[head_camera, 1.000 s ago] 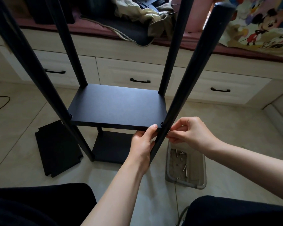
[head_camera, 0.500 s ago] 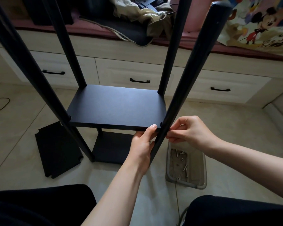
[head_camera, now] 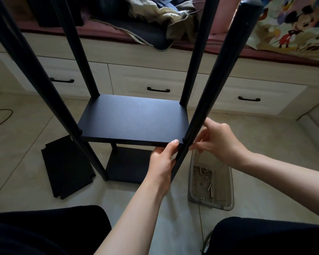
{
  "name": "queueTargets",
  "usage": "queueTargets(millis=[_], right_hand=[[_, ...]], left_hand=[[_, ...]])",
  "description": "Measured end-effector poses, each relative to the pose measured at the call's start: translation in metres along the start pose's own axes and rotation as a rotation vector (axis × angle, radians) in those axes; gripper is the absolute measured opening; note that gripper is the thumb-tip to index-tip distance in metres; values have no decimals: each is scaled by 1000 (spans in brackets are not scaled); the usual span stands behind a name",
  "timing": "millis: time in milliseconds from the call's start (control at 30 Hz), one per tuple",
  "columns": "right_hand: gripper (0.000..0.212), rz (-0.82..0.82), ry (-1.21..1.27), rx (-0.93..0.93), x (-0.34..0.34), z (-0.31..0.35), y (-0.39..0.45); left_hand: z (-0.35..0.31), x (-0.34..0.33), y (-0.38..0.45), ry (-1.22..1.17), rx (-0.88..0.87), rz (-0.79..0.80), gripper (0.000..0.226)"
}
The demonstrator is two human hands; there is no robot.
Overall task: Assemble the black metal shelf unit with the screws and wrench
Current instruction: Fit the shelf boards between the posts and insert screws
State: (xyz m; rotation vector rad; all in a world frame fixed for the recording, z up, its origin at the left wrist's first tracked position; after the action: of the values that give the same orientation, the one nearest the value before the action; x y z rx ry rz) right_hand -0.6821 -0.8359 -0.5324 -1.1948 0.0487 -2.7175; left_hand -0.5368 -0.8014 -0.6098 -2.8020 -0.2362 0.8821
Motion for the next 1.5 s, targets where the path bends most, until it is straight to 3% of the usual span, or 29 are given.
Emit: queueTargets(millis=[100,200,267,333,400,533,767,933,1033,1267,1500], right_hand=[[63,-24,-87,84,0,7,4],[65,-34,-97,116,2,8,6],[63,-37,-98,109,3,8,5],[64,-36,-93,91,4,9,4],[62,-35,-97,85,5,10,4],[57,-14,-91,101,6,10,3],[46,114,-67,91,13,12,9],[18,197,152,-411,4,-8,28],[30,392,379,-649,-14,-9,30],[12,400,443,-698,-16,1,47],[24,430,336,-678,-18,1,49]], left_hand=[[-8,4,-2,322,-70,-78,21],[-24,12,-10,996,-229,-237,50],[-36,8,-22,1346,-598,-280,53],[-40,-6,-34,1416,-1035,-176,38],[-37,-14,-34,1443,-1203,-7,16],[-32,-21,-19,1484,-974,119,51],[-30,-21,-11,1462,-992,78,39],[-29,-19,-10,1513,-974,85,48],[-31,-19,-11,1524,-977,75,48],[-32,-23,-11,1447,-1016,95,42],[-35,-13,-7,1548,-983,123,48]])
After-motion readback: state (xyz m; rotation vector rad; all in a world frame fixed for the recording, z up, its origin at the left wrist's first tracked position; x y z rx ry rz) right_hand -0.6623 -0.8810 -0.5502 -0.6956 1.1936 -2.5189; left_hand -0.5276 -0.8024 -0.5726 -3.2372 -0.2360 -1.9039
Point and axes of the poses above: each hand's wrist, its own y-axis towards the middle knuckle, its own x-axis out of the back of the hand, z = x × y, the point moved 3 cm from there along y, towards the middle knuckle, and after that the axes turned 13 degrees about -x, right-handed, at the moved point
